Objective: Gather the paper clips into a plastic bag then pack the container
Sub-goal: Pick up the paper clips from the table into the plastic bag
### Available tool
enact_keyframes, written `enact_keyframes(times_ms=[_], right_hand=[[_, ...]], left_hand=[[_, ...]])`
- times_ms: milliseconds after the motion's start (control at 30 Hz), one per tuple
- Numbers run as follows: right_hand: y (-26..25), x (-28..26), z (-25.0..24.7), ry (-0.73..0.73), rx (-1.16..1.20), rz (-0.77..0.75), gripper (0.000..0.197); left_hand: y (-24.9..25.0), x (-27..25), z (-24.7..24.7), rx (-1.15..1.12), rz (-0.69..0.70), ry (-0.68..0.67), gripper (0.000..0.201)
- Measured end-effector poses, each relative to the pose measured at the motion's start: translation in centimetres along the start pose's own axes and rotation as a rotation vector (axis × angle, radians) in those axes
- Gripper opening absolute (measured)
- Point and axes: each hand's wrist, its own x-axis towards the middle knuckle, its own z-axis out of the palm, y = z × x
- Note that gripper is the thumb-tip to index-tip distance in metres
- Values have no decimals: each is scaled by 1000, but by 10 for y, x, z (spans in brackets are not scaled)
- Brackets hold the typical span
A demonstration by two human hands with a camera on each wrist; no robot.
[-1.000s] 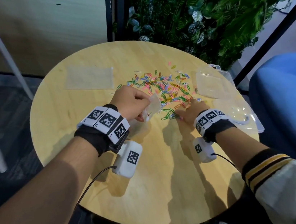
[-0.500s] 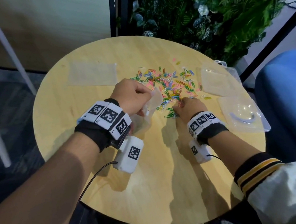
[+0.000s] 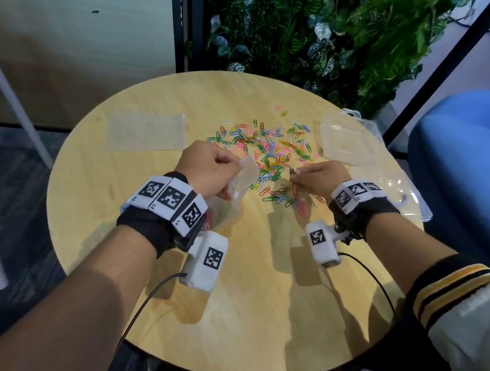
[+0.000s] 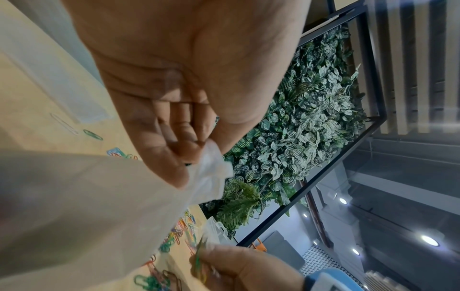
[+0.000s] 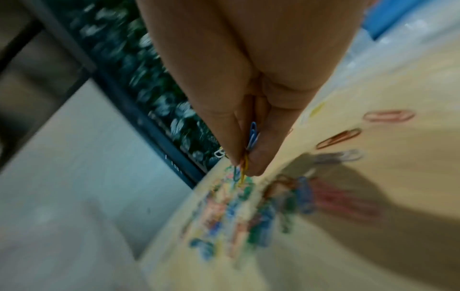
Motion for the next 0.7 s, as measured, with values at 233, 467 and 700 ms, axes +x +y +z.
enact_keyframes(times_ms=[233, 467, 700], right_hand=[[-53, -35, 6, -414, 740, 87, 17], [-53, -62, 40, -284, 221, -146, 22], [-76, -51, 31, -298, -382, -245, 17]], left_hand=[[0, 3, 13, -140, -73, 0, 11], [-1, 3, 19, -194, -92, 45, 18], [2, 2, 22, -196, -78, 70, 11]])
